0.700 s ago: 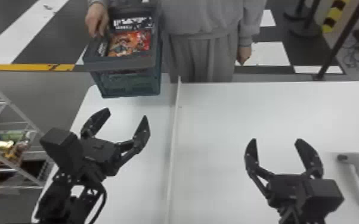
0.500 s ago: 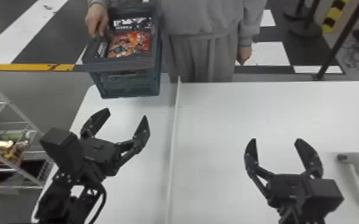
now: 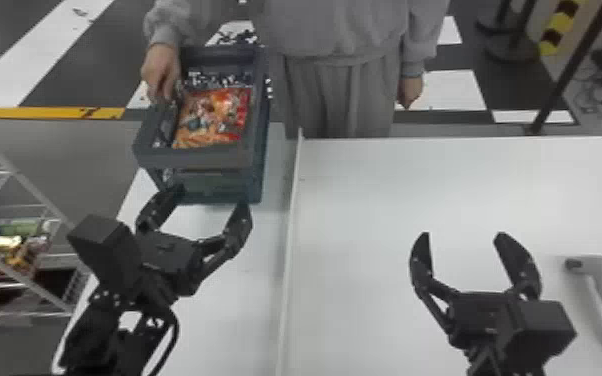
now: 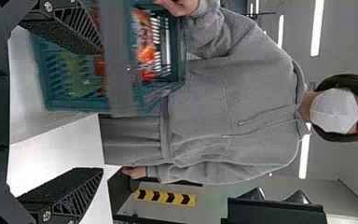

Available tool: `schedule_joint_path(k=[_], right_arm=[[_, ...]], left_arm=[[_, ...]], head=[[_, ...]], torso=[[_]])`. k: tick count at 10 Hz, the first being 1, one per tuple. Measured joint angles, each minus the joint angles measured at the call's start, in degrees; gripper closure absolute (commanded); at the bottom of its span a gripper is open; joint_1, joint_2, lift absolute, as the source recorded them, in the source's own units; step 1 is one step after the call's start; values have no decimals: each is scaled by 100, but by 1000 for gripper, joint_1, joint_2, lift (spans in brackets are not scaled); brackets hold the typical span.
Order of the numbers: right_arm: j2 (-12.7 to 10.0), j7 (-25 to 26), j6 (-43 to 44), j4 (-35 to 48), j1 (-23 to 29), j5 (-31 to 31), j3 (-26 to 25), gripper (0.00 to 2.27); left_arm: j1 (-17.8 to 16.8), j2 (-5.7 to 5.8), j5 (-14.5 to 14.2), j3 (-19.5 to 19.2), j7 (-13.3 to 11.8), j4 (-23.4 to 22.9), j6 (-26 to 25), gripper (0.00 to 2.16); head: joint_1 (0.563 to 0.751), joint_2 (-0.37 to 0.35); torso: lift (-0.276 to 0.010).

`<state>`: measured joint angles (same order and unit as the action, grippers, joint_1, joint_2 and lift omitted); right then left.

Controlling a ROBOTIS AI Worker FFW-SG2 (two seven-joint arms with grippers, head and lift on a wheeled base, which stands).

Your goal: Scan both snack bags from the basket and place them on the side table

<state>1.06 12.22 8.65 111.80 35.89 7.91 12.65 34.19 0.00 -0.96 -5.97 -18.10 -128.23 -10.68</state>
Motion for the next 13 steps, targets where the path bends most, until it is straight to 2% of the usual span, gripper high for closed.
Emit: schedule_joint_path(k=[5,7,10,12,13], right_arm=[[1,0,0,-16,-3,0,0,66],[5,0,0,-18,-3,0,0,66],[8,0,0,-17,-11,0,2,66],[8,0,0,-11,-12,0,16,66],[10,0,-3,-8,-11,0,18,66]], left_arm=[[-6,0,-16,1,36,0,0,100],[1,18,-181,-20,89,0,-16,100],[21,35,-149,-13,251,-16,51,100],[29,35,-94,13,544,-11,139,100],[2,39,-154,-20,561,-3,162,100]], head=[[695,97],[695,99],[695,108],[695,121],[695,126]], torso=[[-75],[-75],[-75],[-75],[-75]])
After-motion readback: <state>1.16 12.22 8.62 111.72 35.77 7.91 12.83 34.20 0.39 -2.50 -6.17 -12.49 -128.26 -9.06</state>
